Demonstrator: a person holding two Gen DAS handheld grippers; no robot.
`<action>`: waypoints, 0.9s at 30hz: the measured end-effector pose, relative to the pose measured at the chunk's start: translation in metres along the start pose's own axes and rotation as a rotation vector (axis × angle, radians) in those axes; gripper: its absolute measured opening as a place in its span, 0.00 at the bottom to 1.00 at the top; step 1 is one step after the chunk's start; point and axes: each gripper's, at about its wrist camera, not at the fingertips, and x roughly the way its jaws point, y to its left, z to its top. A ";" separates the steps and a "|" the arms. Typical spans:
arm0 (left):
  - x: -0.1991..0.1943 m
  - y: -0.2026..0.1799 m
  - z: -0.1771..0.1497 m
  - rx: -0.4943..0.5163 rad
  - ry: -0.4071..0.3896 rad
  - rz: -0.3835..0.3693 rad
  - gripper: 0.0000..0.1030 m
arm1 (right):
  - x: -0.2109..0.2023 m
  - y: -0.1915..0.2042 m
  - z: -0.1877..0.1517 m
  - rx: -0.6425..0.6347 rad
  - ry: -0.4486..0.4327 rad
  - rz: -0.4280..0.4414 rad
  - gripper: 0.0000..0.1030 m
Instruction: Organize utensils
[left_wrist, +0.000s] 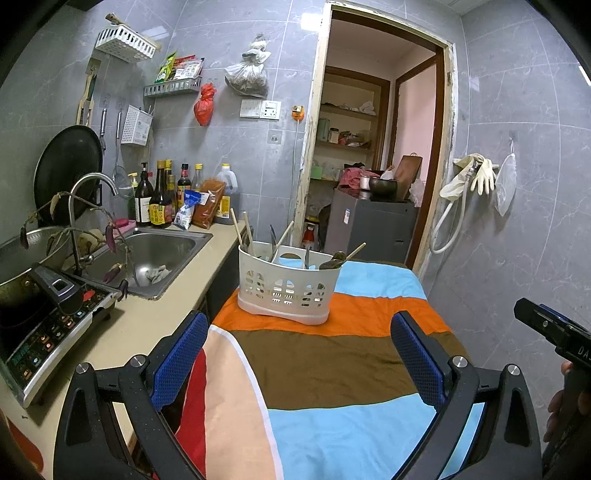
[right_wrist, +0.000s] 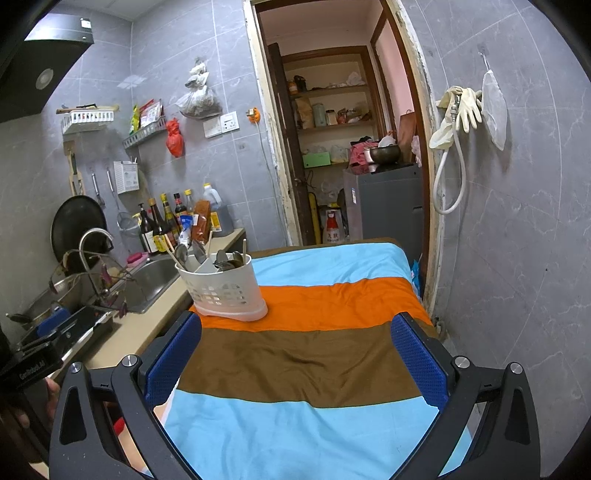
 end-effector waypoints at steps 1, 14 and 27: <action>0.001 -0.001 0.000 0.001 0.000 0.000 0.94 | 0.000 -0.001 0.000 0.000 0.001 0.000 1.00; 0.001 0.002 -0.003 0.007 0.002 0.002 0.94 | 0.001 0.002 0.000 0.004 0.002 -0.002 1.00; 0.001 0.001 -0.003 0.008 0.004 0.002 0.94 | 0.002 0.003 -0.002 0.007 0.005 0.000 1.00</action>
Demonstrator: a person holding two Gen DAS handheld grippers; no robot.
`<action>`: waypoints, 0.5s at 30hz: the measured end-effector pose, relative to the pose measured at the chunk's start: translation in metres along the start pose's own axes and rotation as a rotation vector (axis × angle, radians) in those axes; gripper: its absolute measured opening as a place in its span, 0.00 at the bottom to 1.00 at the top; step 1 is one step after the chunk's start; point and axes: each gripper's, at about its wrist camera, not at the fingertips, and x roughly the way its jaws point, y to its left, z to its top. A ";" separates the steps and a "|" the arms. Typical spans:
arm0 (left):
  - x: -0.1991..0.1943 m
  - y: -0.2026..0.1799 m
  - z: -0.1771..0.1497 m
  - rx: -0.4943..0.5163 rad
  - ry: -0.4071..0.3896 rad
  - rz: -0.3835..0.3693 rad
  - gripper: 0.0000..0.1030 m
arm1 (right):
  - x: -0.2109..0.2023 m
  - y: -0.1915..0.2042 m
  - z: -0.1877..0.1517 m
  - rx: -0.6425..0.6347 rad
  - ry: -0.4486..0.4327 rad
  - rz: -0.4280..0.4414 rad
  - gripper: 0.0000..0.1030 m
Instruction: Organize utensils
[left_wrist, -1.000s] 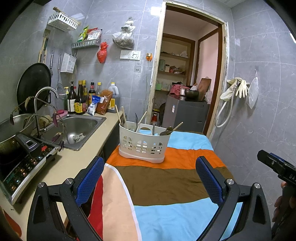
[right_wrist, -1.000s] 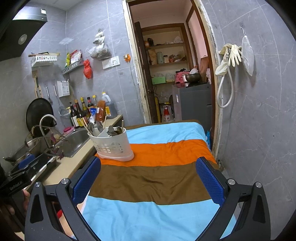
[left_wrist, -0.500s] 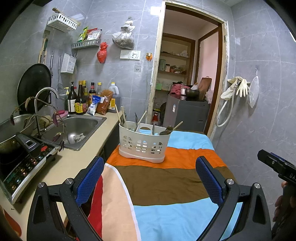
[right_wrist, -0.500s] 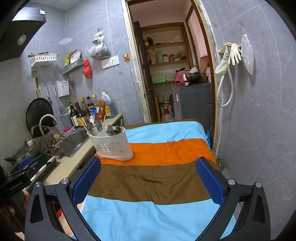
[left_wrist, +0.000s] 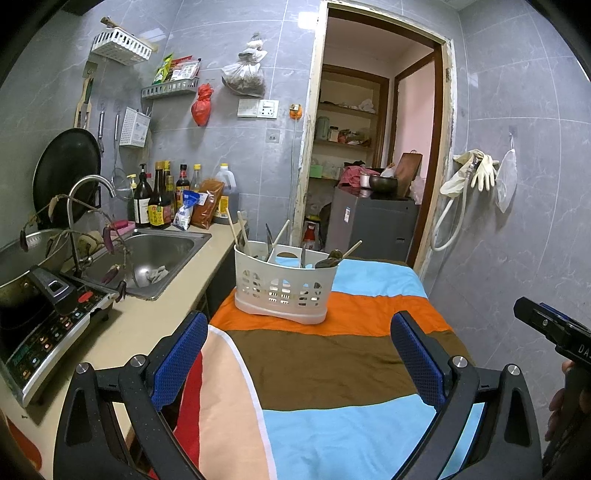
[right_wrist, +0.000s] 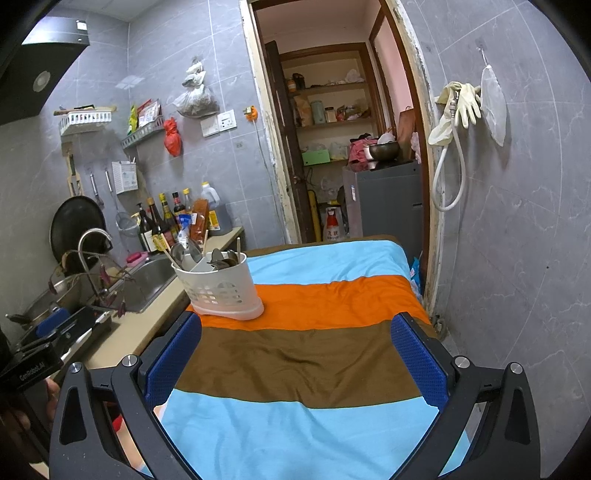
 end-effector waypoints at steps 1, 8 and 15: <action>0.000 -0.001 -0.001 0.001 0.000 0.001 0.94 | 0.000 -0.001 0.000 0.000 -0.001 -0.001 1.00; 0.001 -0.001 -0.001 0.003 0.001 -0.001 0.94 | 0.000 -0.001 -0.002 0.001 0.001 -0.001 1.00; 0.001 -0.003 -0.001 0.002 0.003 0.001 0.94 | 0.001 -0.001 -0.005 0.007 0.004 -0.004 1.00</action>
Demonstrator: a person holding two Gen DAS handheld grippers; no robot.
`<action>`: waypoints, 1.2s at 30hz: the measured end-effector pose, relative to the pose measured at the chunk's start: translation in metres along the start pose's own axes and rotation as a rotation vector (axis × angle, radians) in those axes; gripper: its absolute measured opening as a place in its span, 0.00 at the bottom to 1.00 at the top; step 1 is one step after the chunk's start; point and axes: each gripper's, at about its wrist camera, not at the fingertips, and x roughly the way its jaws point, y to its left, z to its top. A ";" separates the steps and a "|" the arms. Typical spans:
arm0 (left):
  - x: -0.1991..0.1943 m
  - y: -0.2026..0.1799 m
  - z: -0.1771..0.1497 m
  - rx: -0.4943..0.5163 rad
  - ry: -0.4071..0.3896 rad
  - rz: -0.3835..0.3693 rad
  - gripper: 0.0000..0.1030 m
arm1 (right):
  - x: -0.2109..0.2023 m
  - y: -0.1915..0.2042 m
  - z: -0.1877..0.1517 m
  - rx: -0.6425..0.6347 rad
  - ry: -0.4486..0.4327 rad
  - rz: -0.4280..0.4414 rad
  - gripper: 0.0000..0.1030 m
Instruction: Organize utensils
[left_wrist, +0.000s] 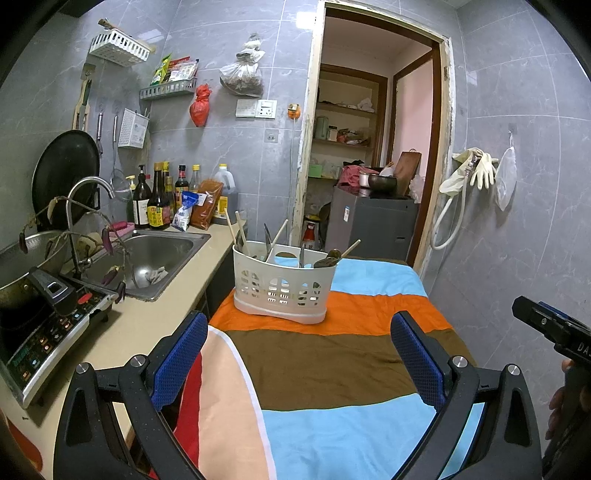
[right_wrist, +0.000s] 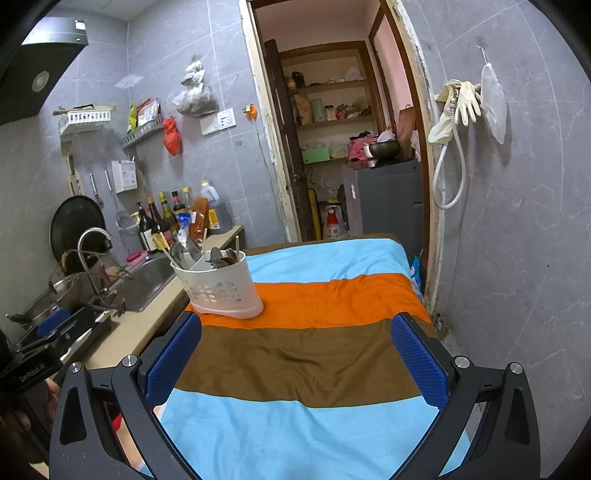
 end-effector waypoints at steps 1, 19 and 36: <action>0.000 0.000 0.000 0.001 -0.001 0.001 0.94 | 0.000 -0.001 0.000 0.001 0.000 0.000 1.00; 0.001 -0.002 0.001 0.002 -0.001 0.002 0.94 | 0.001 -0.001 0.000 0.000 0.003 0.001 1.00; 0.003 -0.002 0.001 0.001 0.008 -0.010 0.94 | 0.002 0.001 -0.002 -0.006 0.000 0.001 1.00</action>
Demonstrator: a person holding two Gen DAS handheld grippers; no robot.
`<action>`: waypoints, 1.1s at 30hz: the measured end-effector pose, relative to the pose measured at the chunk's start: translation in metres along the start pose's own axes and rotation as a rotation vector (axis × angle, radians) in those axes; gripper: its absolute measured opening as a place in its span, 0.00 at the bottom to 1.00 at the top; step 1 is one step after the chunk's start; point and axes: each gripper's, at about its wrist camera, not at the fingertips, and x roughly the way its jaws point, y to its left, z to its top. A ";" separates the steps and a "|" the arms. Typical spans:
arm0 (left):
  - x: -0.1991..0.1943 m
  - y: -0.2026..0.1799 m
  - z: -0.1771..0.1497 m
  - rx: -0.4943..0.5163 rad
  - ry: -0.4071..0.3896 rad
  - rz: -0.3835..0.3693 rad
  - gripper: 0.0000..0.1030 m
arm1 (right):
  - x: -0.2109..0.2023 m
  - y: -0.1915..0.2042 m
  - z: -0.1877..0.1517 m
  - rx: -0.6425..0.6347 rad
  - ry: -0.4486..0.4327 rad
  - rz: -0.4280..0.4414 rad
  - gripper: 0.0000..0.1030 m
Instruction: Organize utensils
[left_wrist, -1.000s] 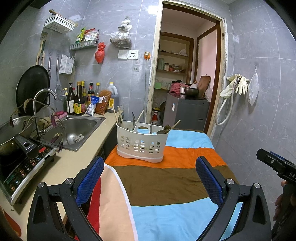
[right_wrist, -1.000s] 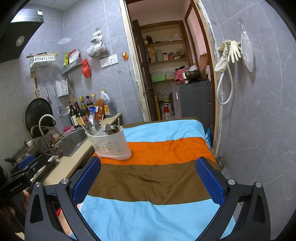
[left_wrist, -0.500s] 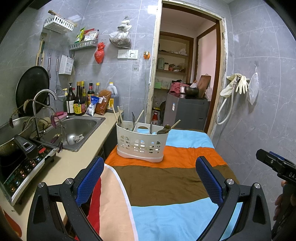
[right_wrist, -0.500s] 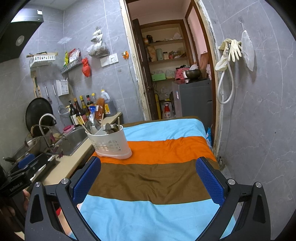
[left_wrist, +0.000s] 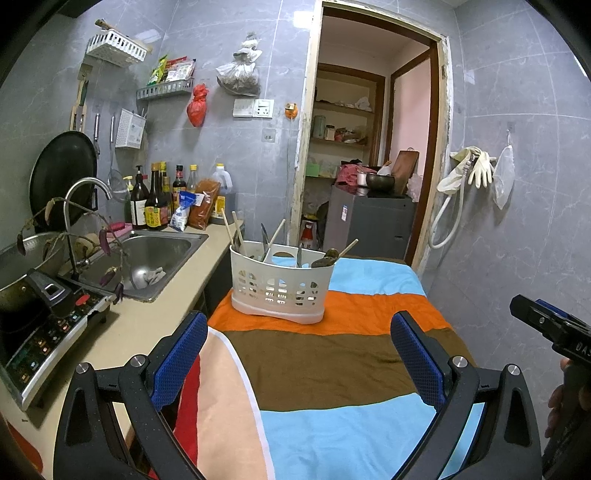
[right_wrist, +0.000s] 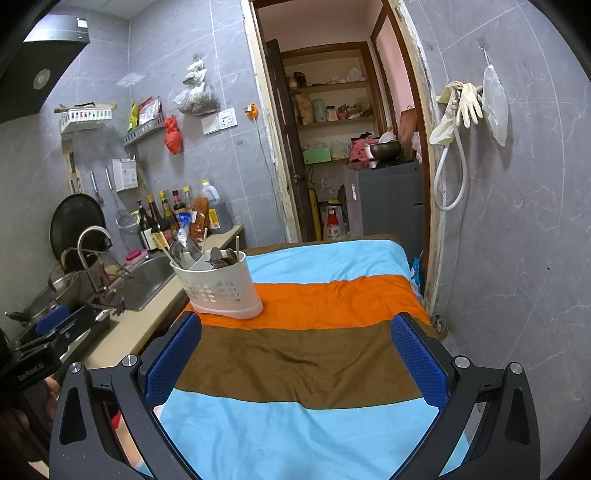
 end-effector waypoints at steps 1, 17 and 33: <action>-0.001 0.001 0.000 0.000 -0.002 0.005 0.94 | 0.001 -0.001 0.001 0.000 0.001 0.000 1.00; 0.004 0.003 0.001 0.042 -0.011 0.030 0.94 | 0.000 -0.001 0.001 0.002 0.003 0.002 1.00; 0.009 0.004 0.001 0.025 0.016 0.023 0.94 | 0.003 0.000 -0.001 -0.002 0.012 0.004 1.00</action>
